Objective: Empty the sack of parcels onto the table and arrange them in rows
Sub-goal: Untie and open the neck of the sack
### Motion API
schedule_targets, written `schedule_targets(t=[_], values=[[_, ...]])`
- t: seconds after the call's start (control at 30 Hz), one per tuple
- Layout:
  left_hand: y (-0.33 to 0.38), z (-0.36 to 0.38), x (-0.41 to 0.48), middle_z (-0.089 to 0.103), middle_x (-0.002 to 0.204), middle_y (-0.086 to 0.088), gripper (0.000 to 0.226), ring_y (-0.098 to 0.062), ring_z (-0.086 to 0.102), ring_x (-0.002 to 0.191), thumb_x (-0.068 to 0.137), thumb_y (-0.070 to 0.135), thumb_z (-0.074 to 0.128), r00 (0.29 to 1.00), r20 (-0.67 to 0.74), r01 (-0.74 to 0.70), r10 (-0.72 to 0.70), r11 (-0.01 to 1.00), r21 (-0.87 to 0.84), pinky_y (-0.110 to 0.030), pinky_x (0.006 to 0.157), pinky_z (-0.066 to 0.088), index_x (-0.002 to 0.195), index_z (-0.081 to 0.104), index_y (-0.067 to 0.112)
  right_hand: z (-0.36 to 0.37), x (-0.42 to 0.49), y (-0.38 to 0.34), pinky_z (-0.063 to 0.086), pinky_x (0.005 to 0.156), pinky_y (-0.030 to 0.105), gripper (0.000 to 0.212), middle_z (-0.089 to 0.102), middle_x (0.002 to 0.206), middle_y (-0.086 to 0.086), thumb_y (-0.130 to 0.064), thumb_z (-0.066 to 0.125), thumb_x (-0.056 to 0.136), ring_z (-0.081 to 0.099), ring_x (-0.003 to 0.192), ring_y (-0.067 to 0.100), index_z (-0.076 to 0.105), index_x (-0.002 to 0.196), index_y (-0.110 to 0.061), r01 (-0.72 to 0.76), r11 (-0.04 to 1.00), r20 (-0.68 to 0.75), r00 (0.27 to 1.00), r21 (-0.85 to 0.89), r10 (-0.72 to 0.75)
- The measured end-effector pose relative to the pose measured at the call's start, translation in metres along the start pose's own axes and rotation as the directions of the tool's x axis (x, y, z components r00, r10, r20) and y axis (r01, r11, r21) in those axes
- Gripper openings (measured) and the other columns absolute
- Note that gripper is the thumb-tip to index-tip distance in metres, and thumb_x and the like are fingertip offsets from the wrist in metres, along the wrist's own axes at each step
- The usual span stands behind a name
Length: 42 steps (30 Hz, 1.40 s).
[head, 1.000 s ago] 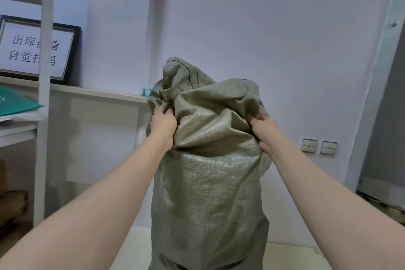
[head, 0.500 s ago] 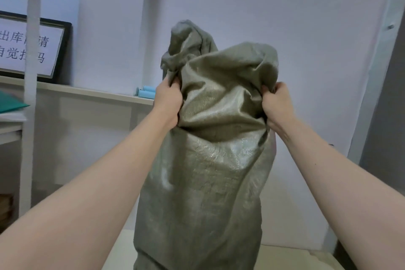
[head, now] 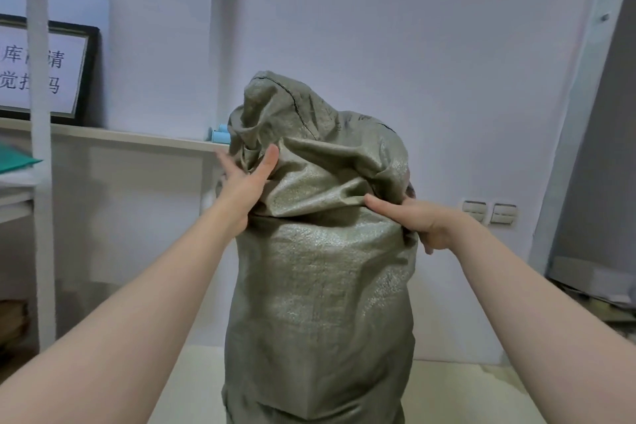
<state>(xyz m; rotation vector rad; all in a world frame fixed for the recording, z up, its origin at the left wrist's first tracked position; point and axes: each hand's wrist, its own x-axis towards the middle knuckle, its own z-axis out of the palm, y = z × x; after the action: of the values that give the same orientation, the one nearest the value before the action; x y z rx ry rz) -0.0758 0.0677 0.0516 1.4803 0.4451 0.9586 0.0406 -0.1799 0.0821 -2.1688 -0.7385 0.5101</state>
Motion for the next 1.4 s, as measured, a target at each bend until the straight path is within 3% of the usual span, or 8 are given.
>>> schedule_targets(t=[0.1, 0.17, 0.3, 0.47, 0.77, 1.07, 1.23, 1.4], values=[[-0.016, 0.002, -0.007, -0.008, 0.164, 0.0, 0.156, -0.028, 0.002, 0.15, 0.038, 0.081, 0.075, 0.974, -0.155, 0.174, -0.167, 0.984, 0.035, -0.054, 0.119, 0.017, 0.149, -0.023, 0.034, 0.006, -0.008, 0.003, 0.041, 0.082, 0.042, 0.085, 0.034, 0.153, 0.004, -0.061, 0.062, 0.082, 0.035, 0.138, 0.03, 0.024, 0.152, -0.03, 0.044, 0.984, -0.13, 0.991, 0.175, -0.021], [-0.02, 0.006, -0.013, 0.011, 0.162, -0.003, 0.139, -0.026, 0.026, 0.144, 0.049, 0.073, 0.08, 0.954, -0.097, 0.279, -0.283, 0.959, -0.053, -0.048, 0.112, 0.035, 0.154, -0.003, 0.034, 0.012, -0.008, 0.006, 0.04, 0.067, 0.037, 0.069, 0.051, 0.135, 0.008, -0.05, 0.065, 0.086, 0.052, 0.114, 0.033, 0.037, 0.145, -0.029, 0.02, 0.934, -0.158, 0.987, 0.357, 0.04], [-0.022, 0.024, -0.026, 0.065, 0.114, -0.002, 0.051, -0.019, 0.061, 0.094, 0.089, 0.046, 0.062, 0.932, 0.021, 0.36, -0.361, 0.922, -0.144, -0.03, 0.07, 0.048, 0.132, 0.053, 0.019, 0.03, 0.014, 0.008, 0.033, 0.093, 0.075, 0.036, 0.062, 0.108, 0.012, -0.035, 0.077, 0.076, 0.056, 0.1, 0.038, 0.059, 0.108, -0.032, 0.005, 0.743, -0.185, 0.97, 0.669, 0.159], [-0.015, 0.025, -0.031, 0.064, 0.12, 0.0, 0.038, -0.022, 0.06, 0.106, 0.097, 0.042, 0.051, 0.975, -0.069, 0.195, -0.21, 0.965, -0.174, -0.034, 0.092, 0.048, 0.131, 0.055, 0.026, 0.032, 0.027, 0.004, 0.057, 0.077, 0.042, 0.021, 0.067, 0.097, 0.013, 0.005, 0.059, 0.088, 0.066, 0.093, 0.03, 0.061, 0.105, -0.006, 0.341, 0.606, -0.463, 0.885, 0.719, 0.05], [0.046, 0.043, -0.016, 0.068, 0.118, 0.002, 0.033, -0.018, 0.064, 0.107, 0.097, 0.041, 0.055, 0.997, 0.04, -0.046, 0.068, 0.912, -0.407, -0.038, 0.094, 0.052, 0.126, 0.057, 0.025, 0.004, 0.031, -0.034, 0.056, 0.087, 0.043, 0.032, 0.067, 0.103, 0.017, 0.007, 0.058, 0.09, 0.066, 0.094, 0.027, 0.055, 0.121, 0.001, 0.675, 0.318, -0.667, 0.729, 0.666, -0.153], [-0.016, 0.038, 0.001, 0.059, 0.131, 0.002, 0.047, -0.022, 0.056, 0.115, 0.098, 0.045, 0.05, 0.994, -0.028, 0.099, -0.106, 0.976, -0.195, -0.042, 0.106, 0.043, 0.141, 0.046, 0.026, 0.009, 0.061, 0.011, 0.054, 0.092, 0.05, 0.025, 0.065, 0.107, 0.014, -0.007, 0.055, 0.091, 0.064, 0.103, 0.033, 0.055, 0.116, -0.014, 0.371, 0.728, -0.523, 0.852, 0.576, -0.021], [-0.023, 0.033, -0.01, 0.049, 0.14, 0.008, 0.073, -0.02, 0.047, 0.128, 0.087, 0.069, 0.049, 0.993, 0.044, 0.117, -0.112, 0.985, -0.127, -0.044, 0.112, 0.035, 0.148, 0.034, 0.031, 0.015, 0.055, 0.028, 0.054, 0.093, 0.046, 0.029, 0.066, 0.114, 0.007, -0.038, 0.059, 0.093, 0.065, 0.104, 0.027, 0.052, 0.118, -0.024, 0.344, 0.72, -0.409, 0.908, 0.603, -0.091], [-0.052, 0.014, -0.02, 0.012, 0.163, 0.01, 0.091, -0.022, 0.017, 0.148, 0.076, 0.089, 0.026, 0.99, -0.057, 0.122, -0.131, 0.983, -0.137, -0.053, 0.119, 0.016, 0.153, 0.007, 0.045, 0.019, 0.057, 0.058, 0.047, 0.103, 0.043, 0.09, 0.061, 0.131, 0.001, -0.082, 0.053, 0.072, 0.06, 0.118, 0.019, 0.05, 0.137, -0.021, 0.408, 0.694, -0.538, 0.842, 0.593, -0.036]])
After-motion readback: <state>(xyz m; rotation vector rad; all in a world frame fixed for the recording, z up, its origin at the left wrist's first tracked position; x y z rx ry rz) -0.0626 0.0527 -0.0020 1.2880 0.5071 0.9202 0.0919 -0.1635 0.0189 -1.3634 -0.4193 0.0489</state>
